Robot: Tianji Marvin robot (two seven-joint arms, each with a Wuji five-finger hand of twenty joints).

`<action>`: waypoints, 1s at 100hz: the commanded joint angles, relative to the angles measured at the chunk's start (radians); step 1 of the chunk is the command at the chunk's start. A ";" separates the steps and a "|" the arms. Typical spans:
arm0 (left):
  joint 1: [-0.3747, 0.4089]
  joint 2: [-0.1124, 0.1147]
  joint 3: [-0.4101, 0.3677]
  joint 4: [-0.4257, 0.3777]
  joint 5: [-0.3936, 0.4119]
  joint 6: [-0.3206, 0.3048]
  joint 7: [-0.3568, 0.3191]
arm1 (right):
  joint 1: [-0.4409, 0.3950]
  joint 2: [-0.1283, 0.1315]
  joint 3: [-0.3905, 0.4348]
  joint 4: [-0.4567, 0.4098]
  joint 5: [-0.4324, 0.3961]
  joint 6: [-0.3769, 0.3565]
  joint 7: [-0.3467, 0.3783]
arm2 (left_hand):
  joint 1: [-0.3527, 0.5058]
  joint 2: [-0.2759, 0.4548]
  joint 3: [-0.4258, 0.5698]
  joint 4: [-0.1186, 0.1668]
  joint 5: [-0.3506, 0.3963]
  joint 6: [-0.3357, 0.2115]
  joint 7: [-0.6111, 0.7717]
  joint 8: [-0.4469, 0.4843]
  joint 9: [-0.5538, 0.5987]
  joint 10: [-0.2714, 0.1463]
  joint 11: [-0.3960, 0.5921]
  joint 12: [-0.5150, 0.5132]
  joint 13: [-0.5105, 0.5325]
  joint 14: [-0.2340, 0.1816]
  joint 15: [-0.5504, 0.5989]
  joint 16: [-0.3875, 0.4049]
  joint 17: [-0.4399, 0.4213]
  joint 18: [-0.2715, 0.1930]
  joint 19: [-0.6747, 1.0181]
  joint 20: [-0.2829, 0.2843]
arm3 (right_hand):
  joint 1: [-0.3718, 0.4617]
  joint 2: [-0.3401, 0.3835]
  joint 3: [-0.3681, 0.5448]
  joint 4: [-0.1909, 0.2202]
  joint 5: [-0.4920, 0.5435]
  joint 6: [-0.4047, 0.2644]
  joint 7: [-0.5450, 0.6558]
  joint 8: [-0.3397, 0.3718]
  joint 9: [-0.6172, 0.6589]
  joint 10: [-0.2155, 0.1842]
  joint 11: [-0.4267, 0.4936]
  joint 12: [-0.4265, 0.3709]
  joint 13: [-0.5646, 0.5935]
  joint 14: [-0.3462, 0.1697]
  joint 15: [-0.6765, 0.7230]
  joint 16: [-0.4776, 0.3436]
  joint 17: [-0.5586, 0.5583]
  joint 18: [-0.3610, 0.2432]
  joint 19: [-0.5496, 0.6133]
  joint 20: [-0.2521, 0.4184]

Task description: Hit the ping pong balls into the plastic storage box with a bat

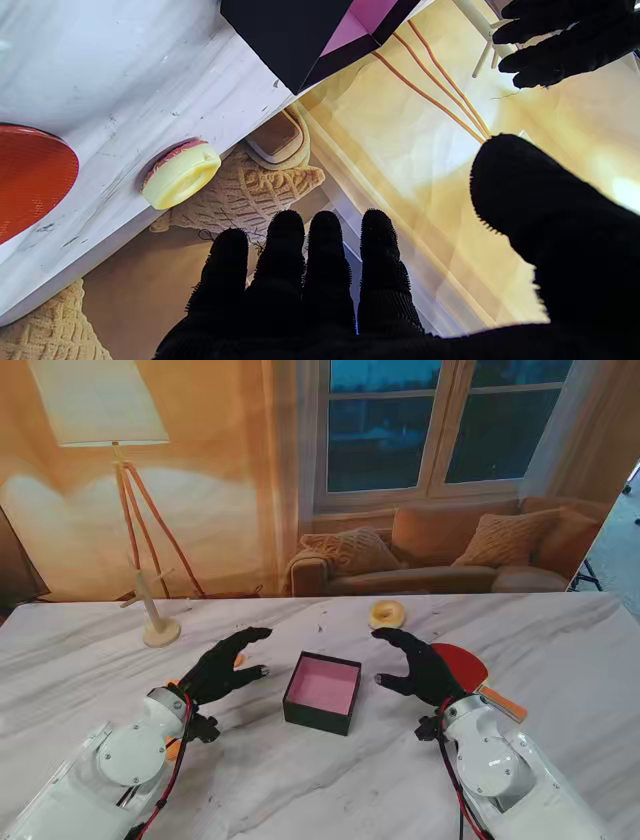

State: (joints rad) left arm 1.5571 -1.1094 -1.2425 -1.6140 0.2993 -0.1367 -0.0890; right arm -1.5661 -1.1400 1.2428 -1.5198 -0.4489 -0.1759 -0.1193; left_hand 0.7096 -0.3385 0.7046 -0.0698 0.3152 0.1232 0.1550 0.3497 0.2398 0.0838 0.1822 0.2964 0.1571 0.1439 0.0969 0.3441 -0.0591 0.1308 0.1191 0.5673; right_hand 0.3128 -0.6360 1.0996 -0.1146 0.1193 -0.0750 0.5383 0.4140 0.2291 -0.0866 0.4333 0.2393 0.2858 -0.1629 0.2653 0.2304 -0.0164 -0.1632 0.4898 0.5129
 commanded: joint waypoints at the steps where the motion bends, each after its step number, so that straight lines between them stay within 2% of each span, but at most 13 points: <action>1: 0.002 -0.003 0.000 0.000 -0.003 -0.002 -0.010 | -0.007 0.001 0.003 -0.006 0.007 0.009 0.017 | -0.026 -0.012 0.026 0.032 -0.019 0.003 0.007 0.000 -0.004 -0.004 0.000 -0.026 -0.047 -0.026 -0.002 -0.005 -0.010 -0.041 0.012 -0.003 | -0.005 0.002 0.010 -0.013 0.001 -0.002 0.014 -0.006 0.015 -0.016 0.002 0.005 -0.016 -0.028 -0.005 -0.015 -0.003 -0.052 -0.010 -0.011; 29: -0.002 -0.004 0.004 0.000 -0.010 0.003 -0.011 | -0.009 0.001 0.012 -0.008 0.007 0.009 0.019 | -0.031 -0.014 0.022 0.029 -0.020 0.003 0.009 0.002 -0.001 -0.002 0.001 -0.026 -0.045 -0.023 0.001 -0.004 -0.014 -0.041 0.022 0.009 | -0.006 0.005 0.006 -0.013 0.006 -0.005 0.018 -0.012 0.019 -0.014 0.002 0.005 -0.009 -0.021 -0.003 -0.015 0.000 -0.047 0.000 -0.012; 43: -0.012 -0.008 0.011 0.009 -0.012 0.009 0.000 | -0.012 0.002 0.031 -0.009 0.003 0.026 0.023 | -0.031 -0.018 -0.009 0.020 -0.022 0.002 0.011 0.004 0.009 0.008 0.011 -0.017 -0.036 -0.012 0.008 0.001 -0.020 -0.023 0.038 0.030 | -0.010 0.005 -0.005 -0.012 0.028 -0.011 0.035 -0.009 0.047 -0.015 0.014 0.011 0.037 0.008 0.020 -0.005 0.024 0.037 0.065 0.022; 52: -0.014 -0.008 0.016 0.012 -0.021 0.016 -0.003 | -0.019 0.005 0.051 -0.016 -0.015 0.040 0.024 | -0.032 -0.018 -0.021 0.015 -0.022 0.000 0.011 0.004 0.010 0.013 0.016 -0.010 -0.033 -0.005 0.011 0.005 -0.023 -0.012 0.043 0.040 | -0.013 -0.002 -0.008 -0.011 0.070 -0.003 0.054 0.008 0.086 0.002 0.062 0.040 0.079 0.039 0.054 0.015 0.038 0.067 0.108 0.059; 77: -0.003 -0.004 0.010 0.002 -0.020 0.015 -0.019 | -0.044 0.012 0.128 -0.053 -0.087 0.071 0.021 | -0.022 -0.012 -0.027 0.019 -0.026 -0.003 0.010 0.006 0.001 0.013 0.007 -0.005 -0.037 -0.003 0.008 0.006 -0.027 -0.001 0.042 0.049 | -0.013 -0.017 -0.008 -0.011 0.207 0.031 0.100 0.054 0.171 0.067 0.131 0.146 0.130 0.092 0.111 0.061 0.062 0.094 0.155 0.092; 90: -0.002 -0.004 0.010 0.003 -0.020 0.011 -0.017 | -0.053 0.025 0.180 -0.067 -0.188 0.065 0.025 | -0.025 -0.012 -0.030 0.020 -0.025 -0.003 0.010 0.007 0.003 0.012 0.005 -0.003 -0.036 -0.002 0.007 0.007 -0.027 0.000 0.042 0.053 | -0.023 -0.031 -0.006 -0.012 0.254 0.047 0.116 0.095 0.182 0.108 0.170 0.227 0.147 0.125 0.170 0.114 0.070 0.137 0.236 0.144; 100: -0.003 -0.005 0.011 0.005 -0.020 0.010 -0.013 | -0.062 0.036 0.220 -0.077 -0.257 0.057 0.038 | -0.027 -0.009 -0.035 0.019 -0.023 -0.004 0.009 0.007 0.005 0.012 0.004 -0.002 -0.040 -0.002 0.005 0.007 -0.030 0.007 0.036 0.050 | -0.024 -0.036 -0.006 -0.013 0.274 0.061 0.119 0.116 0.192 0.125 0.202 0.271 0.158 0.144 0.218 0.151 0.069 0.148 0.281 0.168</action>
State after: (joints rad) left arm 1.5509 -1.1117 -1.2316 -1.6069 0.2788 -0.1243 -0.0935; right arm -1.6240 -1.1243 1.4421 -1.5871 -0.7289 -0.1164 -0.1022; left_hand 0.7092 -0.3386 0.6893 -0.0698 0.3132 0.1232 0.1634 0.3497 0.2402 0.0995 0.1937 0.2962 0.1571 0.1485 0.1001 0.3450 -0.0610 0.1475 0.1552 0.6022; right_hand 0.3115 -0.6386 1.0985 -0.1146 0.3585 -0.0267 0.6518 0.5146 0.4090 0.0310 0.6224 0.4845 0.4345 -0.0304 0.4586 0.3573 0.0571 -0.0211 0.7402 0.6545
